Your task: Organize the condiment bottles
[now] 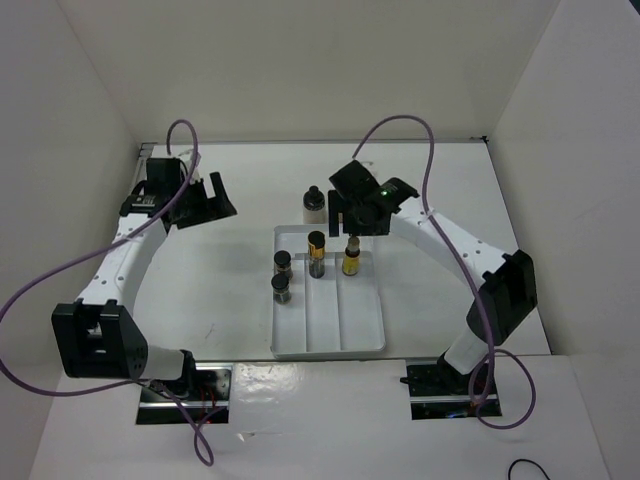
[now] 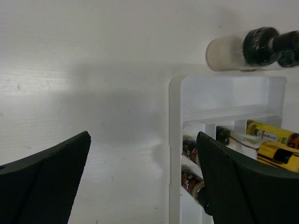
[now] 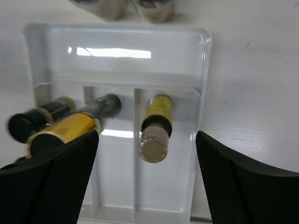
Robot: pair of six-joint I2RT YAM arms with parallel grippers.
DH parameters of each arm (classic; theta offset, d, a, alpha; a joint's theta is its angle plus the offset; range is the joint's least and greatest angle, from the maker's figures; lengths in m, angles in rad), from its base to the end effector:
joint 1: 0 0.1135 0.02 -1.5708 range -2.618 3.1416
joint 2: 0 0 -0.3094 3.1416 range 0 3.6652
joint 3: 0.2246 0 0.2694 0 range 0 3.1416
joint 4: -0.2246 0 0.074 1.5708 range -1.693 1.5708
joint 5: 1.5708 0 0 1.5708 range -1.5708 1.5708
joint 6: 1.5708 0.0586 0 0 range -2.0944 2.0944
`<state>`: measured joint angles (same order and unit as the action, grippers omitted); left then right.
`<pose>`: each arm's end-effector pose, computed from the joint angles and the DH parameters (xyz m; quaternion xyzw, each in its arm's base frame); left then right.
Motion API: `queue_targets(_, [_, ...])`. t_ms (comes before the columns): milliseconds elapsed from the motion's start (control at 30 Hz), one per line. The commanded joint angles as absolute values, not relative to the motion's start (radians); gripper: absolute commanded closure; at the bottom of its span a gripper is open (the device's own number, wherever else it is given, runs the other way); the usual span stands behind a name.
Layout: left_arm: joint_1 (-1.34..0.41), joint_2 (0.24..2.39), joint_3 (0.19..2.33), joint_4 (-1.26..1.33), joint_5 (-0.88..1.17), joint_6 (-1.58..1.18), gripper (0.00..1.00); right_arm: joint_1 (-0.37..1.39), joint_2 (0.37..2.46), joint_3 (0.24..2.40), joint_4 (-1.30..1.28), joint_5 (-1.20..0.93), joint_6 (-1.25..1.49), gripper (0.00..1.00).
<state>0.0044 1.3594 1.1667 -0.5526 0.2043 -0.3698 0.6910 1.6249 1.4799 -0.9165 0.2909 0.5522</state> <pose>0.3209 -0.0105 0.3355 -0.1293 0.9030 -0.1644 0.3754 0.2949 0.2220 0.3302 -0.0300 0.9578 0.0311 0.2843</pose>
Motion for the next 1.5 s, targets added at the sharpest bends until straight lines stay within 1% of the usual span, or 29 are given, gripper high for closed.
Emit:
queue_targets(0, [0.011,1.406,1.275,-0.489,0.311,-0.305,0.0,0.663,1.552,1.626,-0.946,0.351,0.537,0.11])
queue_targets(67, [0.011,1.455,1.353,-0.48,0.369,-0.282,0.0,0.626,1.543,1.635,-0.882,0.351,0.506,0.11])
queue_targets(133, [-0.015,1.495,1.411,-0.471,0.38,-0.255,0.0,0.556,1.543,1.623,-0.83,0.31,0.482,0.1])
queue_targets(167, [-0.037,1.538,1.475,-0.471,0.38,-0.239,0.0,0.533,1.543,1.623,-0.766,0.299,0.463,0.1])
queue_targets(200, [-0.047,1.558,1.505,-0.48,0.38,-0.239,0.0,0.493,1.543,1.588,-0.727,0.299,0.453,0.1])
queue_targets(267, [-0.073,1.604,1.554,-0.47,0.353,-0.23,0.0,0.46,1.555,1.565,-0.657,0.267,0.43,0.14])
queue_targets(300, [-0.101,1.617,1.596,-0.469,0.316,-0.23,0.0,0.437,1.584,1.565,-0.622,0.25,0.419,0.2])
queue_targets(367, [-0.15,1.658,1.638,-0.469,0.264,-0.204,0.0,0.428,1.633,1.592,-0.583,0.239,0.394,0.24])
queue_targets(400, [-0.162,1.673,1.681,-0.469,0.218,-0.204,0.0,0.428,1.649,1.592,-0.572,0.239,0.385,0.24])
queue_targets(500, [-0.225,1.736,1.736,-0.48,0.19,-0.169,0.0,0.428,1.684,1.615,-0.542,0.248,0.367,0.26])
queue_targets(600, [-0.296,1.782,1.747,-0.457,0.138,-0.169,0.0,0.401,1.697,1.605,-0.485,0.249,0.367,0.26])
queue_targets(700, [-0.357,1.833,1.767,-0.431,0.086,-0.169,0.0,0.359,1.697,1.575,-0.46,0.201,0.39,0.26])
queue_targets(900, [-0.422,1.931,1.778,-0.383,0.011,-0.169,0.0,0.31,1.687,1.506,-0.417,0.161,0.39,0.26])
queue_targets(1000, [-0.459,1.966,1.796,-0.371,-0.014,-0.179,0.05,0.31,1.687,1.483,-0.407,0.15,0.39,0.26])
queue_targets(1100, [-0.468,1.996,1.818,-0.371,-0.04,-0.189,0.05,0.31,1.687,1.483,-0.396,0.15,0.38,0.26])
queue_targets(1167, [-0.468,2.006,1.827,-0.371,-0.075,-0.198,0.07,0.31,1.687,1.483,-0.396,0.15,0.38,0.24])
queue_targets(1467, [-0.497,2.055,1.845,-0.371,-0.095,-0.207,0.17,0.291,1.697,1.483,-0.405,0.15,0.353,0.24])
